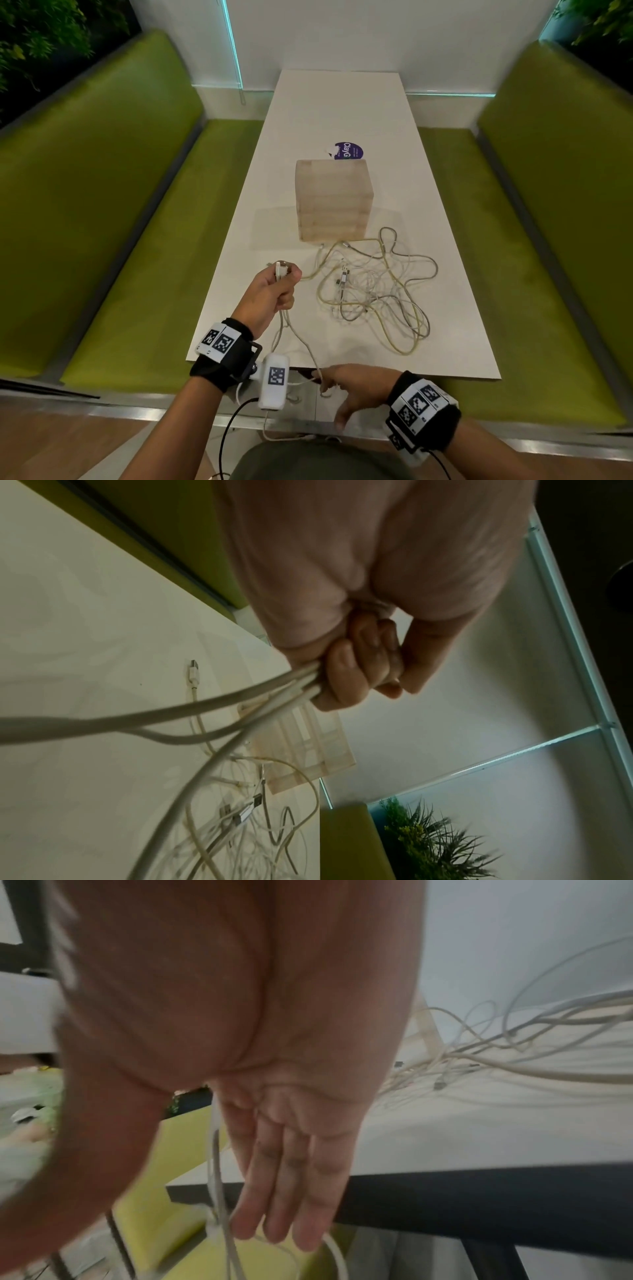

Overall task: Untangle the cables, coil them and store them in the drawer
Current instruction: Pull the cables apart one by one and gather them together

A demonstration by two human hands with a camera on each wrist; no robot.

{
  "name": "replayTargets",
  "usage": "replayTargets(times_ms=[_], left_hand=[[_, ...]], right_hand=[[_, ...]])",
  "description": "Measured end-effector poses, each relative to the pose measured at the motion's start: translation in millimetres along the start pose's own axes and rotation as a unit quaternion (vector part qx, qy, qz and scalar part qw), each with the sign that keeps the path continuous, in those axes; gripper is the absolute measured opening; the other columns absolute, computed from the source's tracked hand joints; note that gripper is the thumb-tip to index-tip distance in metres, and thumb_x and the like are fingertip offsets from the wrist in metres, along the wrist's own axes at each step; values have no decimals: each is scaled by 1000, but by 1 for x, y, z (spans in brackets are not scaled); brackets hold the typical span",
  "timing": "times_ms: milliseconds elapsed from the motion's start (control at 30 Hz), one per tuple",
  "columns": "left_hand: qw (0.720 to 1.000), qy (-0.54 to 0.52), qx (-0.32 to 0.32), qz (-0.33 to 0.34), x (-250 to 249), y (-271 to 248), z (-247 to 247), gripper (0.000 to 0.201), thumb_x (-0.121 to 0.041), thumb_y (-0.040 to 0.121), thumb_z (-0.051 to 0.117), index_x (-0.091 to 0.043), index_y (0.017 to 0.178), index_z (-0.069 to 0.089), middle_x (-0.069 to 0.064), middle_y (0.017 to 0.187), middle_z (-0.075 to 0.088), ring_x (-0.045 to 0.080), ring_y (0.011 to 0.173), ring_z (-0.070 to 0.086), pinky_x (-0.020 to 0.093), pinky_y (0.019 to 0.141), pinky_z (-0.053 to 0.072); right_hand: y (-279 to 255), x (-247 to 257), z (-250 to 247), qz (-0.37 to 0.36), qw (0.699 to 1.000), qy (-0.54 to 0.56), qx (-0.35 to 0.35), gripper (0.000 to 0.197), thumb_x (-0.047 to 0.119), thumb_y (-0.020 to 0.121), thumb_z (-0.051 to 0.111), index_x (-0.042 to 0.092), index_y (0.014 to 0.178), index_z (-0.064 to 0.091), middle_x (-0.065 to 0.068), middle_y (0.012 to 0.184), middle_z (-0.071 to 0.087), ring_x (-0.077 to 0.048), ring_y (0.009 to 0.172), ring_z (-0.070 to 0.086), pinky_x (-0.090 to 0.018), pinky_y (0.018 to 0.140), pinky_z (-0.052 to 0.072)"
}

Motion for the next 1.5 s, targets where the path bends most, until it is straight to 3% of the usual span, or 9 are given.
replayTargets(times_ms=[133, 267, 433, 567, 833, 1000, 1233, 1400, 1500], left_hand=[[999, -28, -16, 2, -2, -2, -5, 19, -12, 98, 44, -9, 82, 52, -9, 52, 25, 8, 45, 21, 20, 45, 22], [999, -43, -12, 14, -5, -3, -7, 22, -19, 98, 44, -10, 79, 51, -10, 53, 23, 8, 45, 20, 21, 46, 19], [998, -63, -23, 21, -3, -2, -9, 23, -22, 95, 47, -15, 73, 47, 2, 67, 13, 7, 46, 22, 19, 45, 22], [995, -93, -39, -6, 2, -1, -14, 14, -16, 96, 46, -11, 83, 50, -6, 57, 27, 5, 44, 27, 17, 44, 26], [987, -126, -101, 2, 8, -5, -41, 25, -17, 101, 38, -13, 80, 52, -1, 66, 55, 8, 54, 43, 18, 52, 38], [980, -131, -147, -10, 13, -2, -51, 29, -26, 102, 35, -14, 81, 50, 1, 67, 63, 20, 69, 67, 29, 63, 55], [973, -98, -207, -23, 24, 2, -63, 27, -33, 99, 43, -11, 83, 48, -9, 50, 28, 7, 44, 23, 19, 43, 22], [970, -129, -201, -44, 38, 13, -63, 25, -23, 100, 42, -7, 84, 51, -5, 55, 33, 7, 45, 31, 19, 45, 29], [972, -126, -195, -42, 40, 22, -55, 29, -24, 101, 40, -6, 86, 56, 3, 70, 52, 12, 62, 53, 21, 56, 46]], right_hand=[[-4, -10, -23, -10, 995, 24, -95, 41, 22, 79, 72, 11, 116, 59, -7, 116, 62, -21, 103, 58, -36, 90, 48], [-11, -29, -69, 7, 972, 69, -224, 33, 5, 88, 56, 14, 120, 59, 0, 108, 59, -12, 91, 55, -10, 76, 42], [-7, -30, -122, 33, 925, 17, -378, 39, -7, 87, 41, 12, 114, 63, -6, 115, 58, -19, 100, 56, -29, 87, 46], [23, -22, -119, 76, 944, -67, -315, 24, 21, 90, 56, 15, 112, 60, -7, 118, 56, -25, 108, 54, -36, 85, 45], [38, -1, -133, 84, 952, -106, -275, 20, 25, 92, 52, 9, 99, 64, -7, 103, 63, -25, 94, 61, -35, 80, 46], [87, 12, -152, 33, 952, -99, -289, 35, 10, 95, 44, 15, 128, 56, -5, 132, 50, -27, 116, 53, -36, 96, 43], [111, 7, -143, 79, 938, -163, -295, 28, 23, 96, 45, 10, 120, 53, -10, 117, 54, -32, 102, 59, -38, 80, 47], [72, 19, -156, -34, 888, 101, -446, 15, 30, 90, 59, 18, 85, 67, 2, 78, 67, -19, 74, 61, -34, 68, 48], [48, 36, -151, -116, 872, 216, -424, 7, 30, 84, 67, 25, 80, 70, -1, 71, 68, -19, 66, 59, -31, 66, 48]])
Point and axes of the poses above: each hand's wrist, its own y-axis towards the middle knuckle, its own z-axis out of the palm, x = y × z, the point moved 6 cm from there along y, towards the middle knuckle
